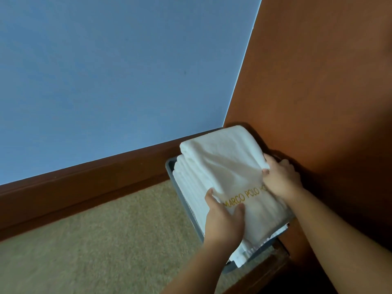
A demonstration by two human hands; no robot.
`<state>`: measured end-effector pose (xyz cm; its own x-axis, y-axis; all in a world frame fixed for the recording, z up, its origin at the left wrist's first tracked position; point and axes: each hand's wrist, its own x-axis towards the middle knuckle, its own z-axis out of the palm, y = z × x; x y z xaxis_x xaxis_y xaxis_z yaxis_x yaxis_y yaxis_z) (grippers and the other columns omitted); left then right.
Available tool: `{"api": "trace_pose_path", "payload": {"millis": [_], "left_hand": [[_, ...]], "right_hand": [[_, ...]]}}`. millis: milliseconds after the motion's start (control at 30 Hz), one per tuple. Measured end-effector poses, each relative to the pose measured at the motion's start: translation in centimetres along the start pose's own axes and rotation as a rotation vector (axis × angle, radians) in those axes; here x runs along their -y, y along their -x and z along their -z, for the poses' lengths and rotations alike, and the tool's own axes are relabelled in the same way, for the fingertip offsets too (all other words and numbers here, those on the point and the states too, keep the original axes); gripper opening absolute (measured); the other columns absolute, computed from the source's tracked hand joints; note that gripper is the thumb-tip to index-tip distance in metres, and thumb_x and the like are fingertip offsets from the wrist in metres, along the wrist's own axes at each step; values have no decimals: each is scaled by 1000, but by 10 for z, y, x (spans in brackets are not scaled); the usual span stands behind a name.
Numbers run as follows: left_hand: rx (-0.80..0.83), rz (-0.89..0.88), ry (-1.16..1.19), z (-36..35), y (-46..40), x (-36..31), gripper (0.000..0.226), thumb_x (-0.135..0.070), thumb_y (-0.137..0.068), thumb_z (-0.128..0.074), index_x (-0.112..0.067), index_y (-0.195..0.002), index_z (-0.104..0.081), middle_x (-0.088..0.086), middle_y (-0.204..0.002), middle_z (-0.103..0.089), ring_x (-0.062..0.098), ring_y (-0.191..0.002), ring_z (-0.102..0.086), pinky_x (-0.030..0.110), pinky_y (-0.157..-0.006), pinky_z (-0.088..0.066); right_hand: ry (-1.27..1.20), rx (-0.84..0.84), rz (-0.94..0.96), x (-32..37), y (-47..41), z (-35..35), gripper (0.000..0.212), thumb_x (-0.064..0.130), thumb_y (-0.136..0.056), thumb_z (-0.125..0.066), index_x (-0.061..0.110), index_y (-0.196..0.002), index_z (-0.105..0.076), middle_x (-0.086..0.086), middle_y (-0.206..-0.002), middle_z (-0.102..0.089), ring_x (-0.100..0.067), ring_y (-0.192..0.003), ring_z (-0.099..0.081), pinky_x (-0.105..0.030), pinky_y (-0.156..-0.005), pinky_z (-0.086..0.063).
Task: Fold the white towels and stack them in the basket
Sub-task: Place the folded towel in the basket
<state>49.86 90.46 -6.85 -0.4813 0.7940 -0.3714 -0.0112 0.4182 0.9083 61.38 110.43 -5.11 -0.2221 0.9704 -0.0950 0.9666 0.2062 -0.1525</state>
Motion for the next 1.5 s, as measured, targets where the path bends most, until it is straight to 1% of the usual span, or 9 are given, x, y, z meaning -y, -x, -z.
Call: {"api": "trace_pose_path", "payload": {"millis": [100, 200, 300, 467, 700, 900, 1067, 1367, 1500], "left_hand": [[-91, 26, -320, 14, 0, -16, 111, -67, -91, -61, -14, -162, 5, 4, -138, -47, 26, -133, -50, 43, -106, -45], [-234, -198, -643, 29, -27, -40, 135, -87, -75, -60, -24, -160, 23, 12, -165, -11, 33, -155, -14, 50, -121, -25], [-75, -338, -945, 36, -75, -60, 160, -106, -49, -55, -23, -161, 25, 14, -169, 27, 34, -155, 27, 59, -126, 6], [90, -254, -1124, 35, -125, -37, 176, -112, -29, -48, -22, -161, 26, 12, -167, 32, 31, -151, 37, 65, -122, 12], [109, -269, -1070, 40, -130, -35, 166, -109, -39, -53, -24, -164, 17, 9, -171, 24, 27, -156, 28, 62, -125, 6], [77, -400, -803, 117, -65, -8, 101, -74, -88, -62, -34, -166, -11, -6, -174, -7, 15, -160, -4, 43, -130, -13], [-293, -356, -687, 233, 29, 50, 78, -70, -94, -55, -39, -160, -27, -13, -164, -33, 10, -152, -28, 36, -125, -29], [-1008, -87, -618, 460, 241, 144, 55, -57, -94, -64, -30, -141, -56, -11, -133, -61, 14, -126, -54, 34, -103, -46], [-1214, 39, -512, 526, 325, 196, 43, -58, -91, -65, -35, -128, -64, -19, -119, -63, 4, -112, -55, 19, -87, -43]], "right_hand": [[84, -185, 66, 27, -3, 10, 59, 29, -94, -54, 29, -153, -45, -14, -147, -44, -37, -130, -43, -48, -107, -38], [-64, -112, 233, 62, -10, 5, 64, 43, -101, -51, 43, -161, -28, -10, -169, -21, -38, -151, -25, -52, -119, -29], [1, 109, 243, 79, -23, -13, 71, 80, -96, -28, 61, -157, 4, 3, -174, 10, -37, -159, 5, -64, -122, -6], [-25, 182, 166, 70, -35, -44, 83, 98, -79, -15, 67, -151, 14, 10, -171, 23, -33, -158, 18, -69, -121, 8], [18, 253, 135, 79, -42, -41, 89, 102, -73, -17, 69, -150, 15, 12, -170, 25, -32, -158, 18, -69, -120, 9], [23, 149, 185, 130, 9, -11, 74, 58, -103, -39, 42, -164, -1, 1, -173, 16, -36, -159, 12, -73, -121, -3], [-190, 32, 627, 234, 112, -6, 72, 48, -104, -50, 42, -164, -11, 4, -175, 4, -30, -161, 3, -64, -126, -10], [-277, 364, 1298, 458, 343, -31, 79, 47, -103, -56, 44, -164, -6, 8, -174, -2, -18, -161, -4, -46, -128, -23], [-223, 492, 1495, 540, 448, -52, 78, 47, -101, -58, 41, -165, -12, 8, -174, -6, -18, -160, -8, -46, -127, -25]]}}
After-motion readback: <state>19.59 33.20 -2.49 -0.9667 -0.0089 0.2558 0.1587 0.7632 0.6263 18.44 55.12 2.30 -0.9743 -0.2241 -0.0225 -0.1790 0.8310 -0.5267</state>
